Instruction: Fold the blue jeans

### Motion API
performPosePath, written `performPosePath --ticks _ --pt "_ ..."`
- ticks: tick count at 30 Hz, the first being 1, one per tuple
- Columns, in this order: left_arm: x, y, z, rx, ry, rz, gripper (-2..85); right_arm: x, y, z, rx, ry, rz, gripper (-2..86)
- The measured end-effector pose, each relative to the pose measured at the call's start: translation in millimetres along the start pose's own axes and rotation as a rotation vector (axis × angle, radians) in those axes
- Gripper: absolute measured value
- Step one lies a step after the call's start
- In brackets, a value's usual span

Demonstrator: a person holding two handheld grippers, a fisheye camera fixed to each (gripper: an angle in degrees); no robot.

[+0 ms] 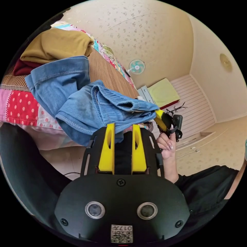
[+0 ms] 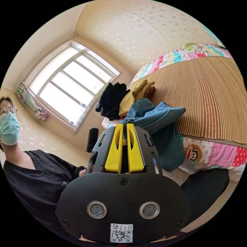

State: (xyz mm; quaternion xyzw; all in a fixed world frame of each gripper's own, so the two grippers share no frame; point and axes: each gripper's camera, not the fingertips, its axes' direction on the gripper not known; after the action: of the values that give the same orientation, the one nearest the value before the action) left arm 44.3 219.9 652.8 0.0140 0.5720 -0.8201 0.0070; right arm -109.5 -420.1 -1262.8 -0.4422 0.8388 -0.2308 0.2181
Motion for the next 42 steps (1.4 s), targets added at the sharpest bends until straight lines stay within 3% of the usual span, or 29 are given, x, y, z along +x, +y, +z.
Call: performPosePath --ticks 4,9,13,17,20,24,31,35,39,42 --pt "-26.4 -15.7 -13.6 0.01 0.127 -0.076 12.4 18.8 5.1 -18.2 0.026 -0.149 0.037 2.7" --pt "-65.8 -28.7 -26.8 -0.018 0.415 -0.178 13.1 61.1 21.4 -42.1 0.119 -0.436 0.098 2.7" --pt "-61.8 -30.7 -63.1 0.063 0.364 -0.13 12.4 90.3 36.0 -63.3 0.181 -0.57 0.125 2.7" --pt "-57.4 -29.0 -124.5 0.272 0.311 -0.094 12.4 113.4 43.6 -70.3 0.204 -0.657 0.155 2.6" --pt "-63.6 -49.0 -135.8 0.192 0.305 -0.101 13.1 127.0 46.6 -68.4 0.195 -0.721 0.158 2.6" --pt "-89.9 -63.4 -101.0 0.003 0.477 -0.19 14.4 132.7 46.4 -60.5 0.161 -0.778 0.141 2.7" --pt "-111.9 -46.3 -86.9 -0.025 0.696 -0.269 16.6 137.9 62.2 -53.9 0.106 -0.899 0.154 2.8" --pt "-115.6 -39.9 -76.7 -0.063 0.856 -0.279 11.8 144.2 79.6 -46.2 0.165 -1.043 0.225 2.7" --pt "-91.6 -37.3 -108.4 0.044 0.776 -0.129 3.4 147.1 90.5 -61.2 0.23 -1.143 0.228 2.6" --pt "-81.7 -37.1 -139.1 0.121 0.676 -0.033 2.3 150.7 97.6 -94.8 0.407 -1.309 0.165 2.5"
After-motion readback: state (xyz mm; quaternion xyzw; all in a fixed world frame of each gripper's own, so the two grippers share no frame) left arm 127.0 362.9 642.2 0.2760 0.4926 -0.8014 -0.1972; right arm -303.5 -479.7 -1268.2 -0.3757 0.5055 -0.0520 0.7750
